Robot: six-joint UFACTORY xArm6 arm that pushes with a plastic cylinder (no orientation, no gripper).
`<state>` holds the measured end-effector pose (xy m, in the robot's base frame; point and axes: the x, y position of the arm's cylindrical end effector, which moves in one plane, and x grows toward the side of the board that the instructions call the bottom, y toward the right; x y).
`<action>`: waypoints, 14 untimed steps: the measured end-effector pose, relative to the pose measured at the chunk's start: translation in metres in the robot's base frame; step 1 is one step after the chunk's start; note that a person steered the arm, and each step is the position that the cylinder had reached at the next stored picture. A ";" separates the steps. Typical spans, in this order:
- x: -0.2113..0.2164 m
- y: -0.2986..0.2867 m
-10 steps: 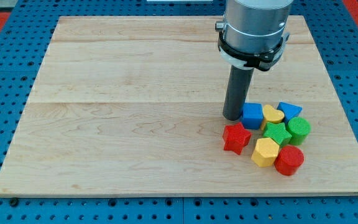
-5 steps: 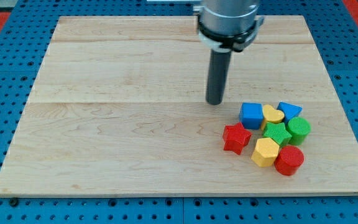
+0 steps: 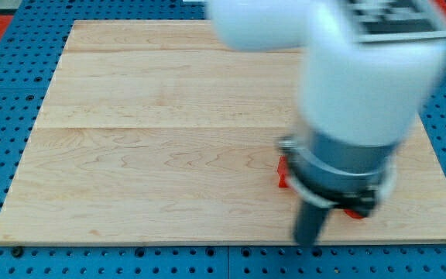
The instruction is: Move the yellow heartgreen star towards the top right corner of the board
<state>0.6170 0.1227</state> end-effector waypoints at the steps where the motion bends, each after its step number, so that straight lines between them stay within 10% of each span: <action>1: -0.008 0.051; 6: -0.221 0.030; 12: -0.234 0.091; 14: -0.335 0.102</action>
